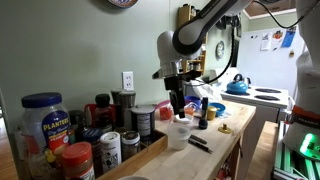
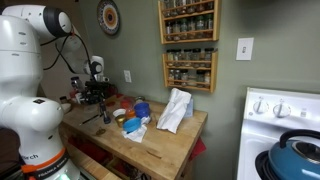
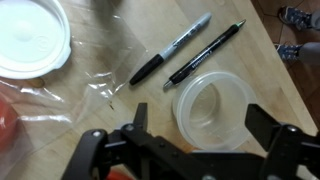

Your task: Move the clear lunch box a little forward on the table, pick up the black pen and put it in the clear lunch box, pick up the black marker and put it in the clear lunch box

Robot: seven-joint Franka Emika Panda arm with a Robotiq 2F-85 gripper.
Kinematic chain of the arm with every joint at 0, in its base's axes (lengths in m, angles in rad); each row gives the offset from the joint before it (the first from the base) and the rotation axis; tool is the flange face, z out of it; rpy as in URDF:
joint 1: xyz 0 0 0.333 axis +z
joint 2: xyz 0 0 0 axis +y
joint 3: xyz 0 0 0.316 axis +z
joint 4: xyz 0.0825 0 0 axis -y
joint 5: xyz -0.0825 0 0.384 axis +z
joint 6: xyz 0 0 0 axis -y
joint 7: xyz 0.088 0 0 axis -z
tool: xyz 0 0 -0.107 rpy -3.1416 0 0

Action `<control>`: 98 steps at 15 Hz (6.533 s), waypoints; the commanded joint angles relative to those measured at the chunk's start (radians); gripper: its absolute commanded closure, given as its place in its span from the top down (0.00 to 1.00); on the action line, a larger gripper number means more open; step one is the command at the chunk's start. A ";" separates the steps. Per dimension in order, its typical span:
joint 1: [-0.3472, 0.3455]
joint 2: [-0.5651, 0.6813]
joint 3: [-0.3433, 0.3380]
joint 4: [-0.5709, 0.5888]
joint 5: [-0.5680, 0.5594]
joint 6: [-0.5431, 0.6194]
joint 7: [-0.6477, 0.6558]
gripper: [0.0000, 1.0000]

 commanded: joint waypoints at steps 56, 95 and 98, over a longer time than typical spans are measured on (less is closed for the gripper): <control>0.060 -0.108 -0.084 -0.081 -0.173 0.141 0.697 0.88; 0.119 0.044 0.002 -0.238 -0.016 0.314 0.647 0.16; 0.118 0.034 0.001 -0.237 -0.021 0.301 0.644 0.00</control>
